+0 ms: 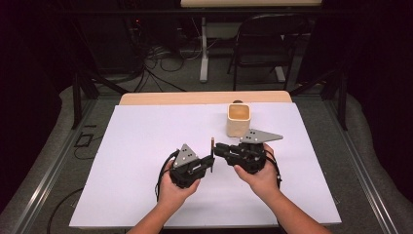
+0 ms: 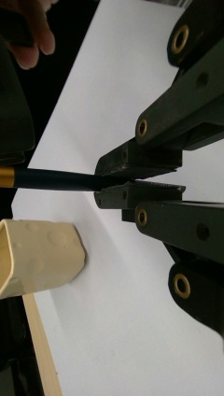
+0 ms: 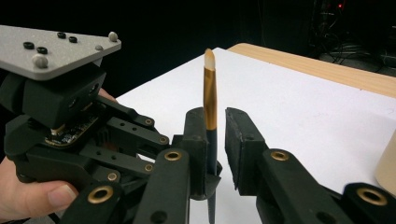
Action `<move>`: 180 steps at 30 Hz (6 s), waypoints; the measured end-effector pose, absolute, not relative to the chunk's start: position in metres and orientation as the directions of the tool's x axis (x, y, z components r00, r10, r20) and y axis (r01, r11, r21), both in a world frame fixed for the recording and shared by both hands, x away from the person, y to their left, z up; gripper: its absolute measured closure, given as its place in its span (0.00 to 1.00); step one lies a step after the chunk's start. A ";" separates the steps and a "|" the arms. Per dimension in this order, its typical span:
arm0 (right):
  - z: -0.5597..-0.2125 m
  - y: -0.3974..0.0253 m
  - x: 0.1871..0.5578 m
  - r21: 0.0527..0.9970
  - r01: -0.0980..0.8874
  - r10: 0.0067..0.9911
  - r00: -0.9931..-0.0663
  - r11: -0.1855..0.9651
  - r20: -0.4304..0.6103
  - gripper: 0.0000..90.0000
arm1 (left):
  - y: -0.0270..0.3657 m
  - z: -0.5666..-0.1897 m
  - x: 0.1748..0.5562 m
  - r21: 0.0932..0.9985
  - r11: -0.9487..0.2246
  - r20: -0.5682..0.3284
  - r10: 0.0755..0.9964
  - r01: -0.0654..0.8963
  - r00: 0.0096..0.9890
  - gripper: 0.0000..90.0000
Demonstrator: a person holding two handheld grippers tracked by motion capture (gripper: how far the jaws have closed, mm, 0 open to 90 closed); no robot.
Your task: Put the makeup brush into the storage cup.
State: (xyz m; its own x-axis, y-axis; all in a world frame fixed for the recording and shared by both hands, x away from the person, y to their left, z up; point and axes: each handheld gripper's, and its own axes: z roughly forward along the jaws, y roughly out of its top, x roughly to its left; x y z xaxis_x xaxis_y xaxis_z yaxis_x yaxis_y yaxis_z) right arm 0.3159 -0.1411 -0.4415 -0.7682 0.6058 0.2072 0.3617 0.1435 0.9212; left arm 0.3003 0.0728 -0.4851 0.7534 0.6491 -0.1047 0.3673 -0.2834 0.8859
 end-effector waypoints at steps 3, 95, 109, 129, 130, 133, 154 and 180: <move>-0.441 -0.140 0.316 0.921 0.362 0.602 -0.771 0.146 0.208 0.87 | 0.071 -0.486 0.299 0.886 -0.298 -0.084 0.651 0.356 0.754 0.93; -0.411 -0.200 0.344 0.931 0.300 0.750 -0.660 0.208 0.045 0.93 | 0.139 -0.503 0.301 0.905 -0.200 -0.093 0.768 0.375 0.634 0.42; -0.414 -0.218 0.364 0.926 0.320 0.806 -0.591 0.201 0.029 0.93 | 0.145 -0.509 0.301 0.903 -0.195 -0.101 0.770 0.383 0.630 0.42; -0.390 -0.223 0.384 0.925 0.313 0.828 -0.561 0.216 -0.004 0.93 | 0.146 -0.512 0.301 0.902 -0.191 -0.106 0.772 0.387 0.626 0.41; -0.388 -0.222 0.387 0.925 0.310 0.829 -0.559 0.219 -0.009 0.93 | 0.146 -0.512 0.301 0.902 -0.191 -0.106 0.772 0.387 0.627 0.41; -0.381 -0.221 0.392 0.924 0.315 0.836 -0.549 0.216 -0.008 0.93 | 0.147 -0.513 0.301 0.901 -0.193 -0.105 0.772 0.389 0.627 0.41; -0.371 -0.215 0.438 0.929 0.337 0.889 -0.458 0.153 0.020 0.93 | 0.148 -0.516 0.302 0.897 -0.197 -0.108 0.770 0.395 0.629 0.41; -0.393 -0.195 0.453 0.924 0.343 0.905 -0.425 0.170 -0.009 0.93 | 0.149 -0.517 0.303 0.897 -0.192 -0.114 0.769 0.399 0.629 0.41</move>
